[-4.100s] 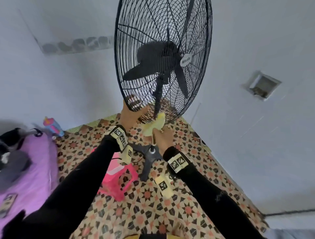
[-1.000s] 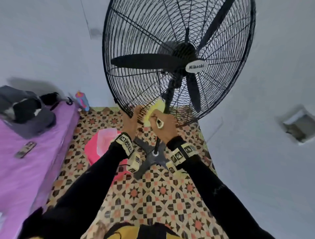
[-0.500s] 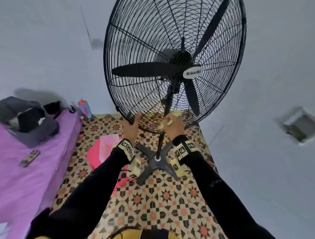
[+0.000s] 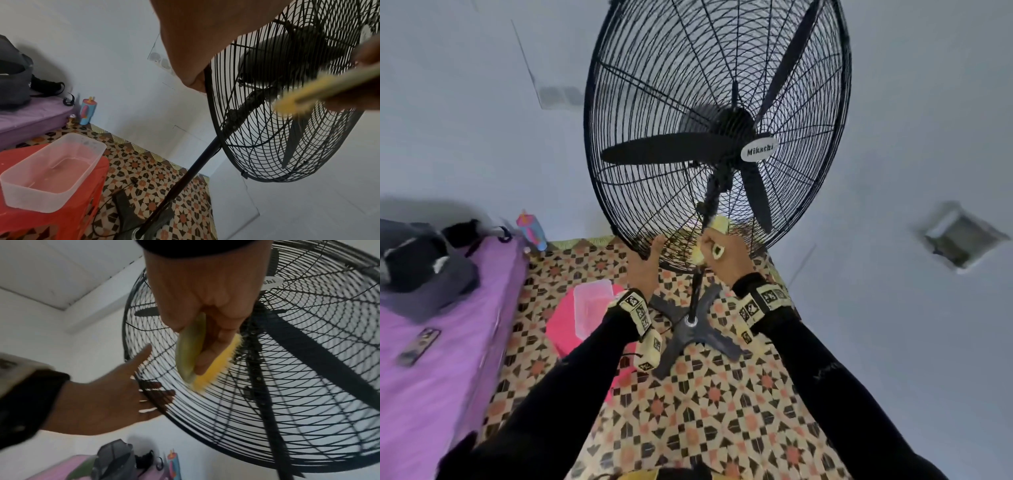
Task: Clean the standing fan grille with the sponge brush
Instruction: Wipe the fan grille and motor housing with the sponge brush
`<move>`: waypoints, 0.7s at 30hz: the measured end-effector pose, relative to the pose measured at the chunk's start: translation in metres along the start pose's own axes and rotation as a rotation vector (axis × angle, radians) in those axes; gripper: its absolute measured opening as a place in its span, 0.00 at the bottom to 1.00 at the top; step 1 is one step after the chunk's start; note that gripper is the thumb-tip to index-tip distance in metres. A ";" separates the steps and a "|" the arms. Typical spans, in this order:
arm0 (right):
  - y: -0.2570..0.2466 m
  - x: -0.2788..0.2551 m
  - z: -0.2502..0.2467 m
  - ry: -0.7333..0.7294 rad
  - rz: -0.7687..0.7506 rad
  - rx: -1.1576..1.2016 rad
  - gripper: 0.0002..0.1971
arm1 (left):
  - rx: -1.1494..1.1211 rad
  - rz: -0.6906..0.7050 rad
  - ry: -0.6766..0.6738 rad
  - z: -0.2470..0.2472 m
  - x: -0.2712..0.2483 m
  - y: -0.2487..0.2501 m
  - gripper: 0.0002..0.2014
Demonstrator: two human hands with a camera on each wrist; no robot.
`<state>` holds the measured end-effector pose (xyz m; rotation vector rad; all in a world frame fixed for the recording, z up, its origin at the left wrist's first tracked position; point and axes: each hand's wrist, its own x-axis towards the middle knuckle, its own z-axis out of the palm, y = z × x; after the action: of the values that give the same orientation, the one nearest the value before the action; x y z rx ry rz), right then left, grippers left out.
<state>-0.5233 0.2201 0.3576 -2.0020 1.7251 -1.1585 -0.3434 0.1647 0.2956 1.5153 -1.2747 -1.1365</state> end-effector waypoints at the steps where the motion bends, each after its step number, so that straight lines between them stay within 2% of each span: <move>1: -0.010 -0.001 0.001 -0.017 -0.085 0.016 0.09 | -0.005 0.020 0.001 0.000 -0.001 0.000 0.61; 3: -0.015 -0.005 0.008 -0.021 -0.147 0.028 0.11 | -0.031 0.040 0.003 0.000 0.000 -0.002 0.59; 7: 0.016 -0.010 0.010 0.053 0.133 -0.052 0.15 | -0.032 0.064 0.019 -0.004 0.002 0.001 0.56; 9: 0.005 -0.006 -0.001 0.065 0.087 -0.046 0.16 | -0.033 0.076 -0.015 -0.006 0.003 0.001 0.53; 13: -0.035 0.011 -0.007 0.108 -0.105 0.045 0.09 | -0.004 -0.004 -0.072 -0.004 0.014 -0.012 0.64; 15: -0.025 0.015 0.003 0.109 -0.022 0.023 0.10 | 0.016 -0.031 -0.089 -0.002 0.021 -0.019 0.65; 18: 0.004 0.012 0.005 0.149 0.214 -0.076 0.11 | 0.034 -0.070 -0.104 -0.007 0.022 -0.014 0.69; 19: 0.006 0.011 0.003 0.147 0.223 -0.105 0.11 | 0.031 -0.066 -0.101 -0.008 0.021 -0.014 0.70; 21: -0.005 0.014 0.000 0.095 0.135 -0.102 0.10 | 0.013 -0.068 -0.093 -0.008 0.021 -0.014 0.70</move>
<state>-0.5205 0.2084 0.3664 -1.8801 1.9700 -1.1596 -0.3310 0.1457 0.2819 1.5413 -1.3035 -1.2577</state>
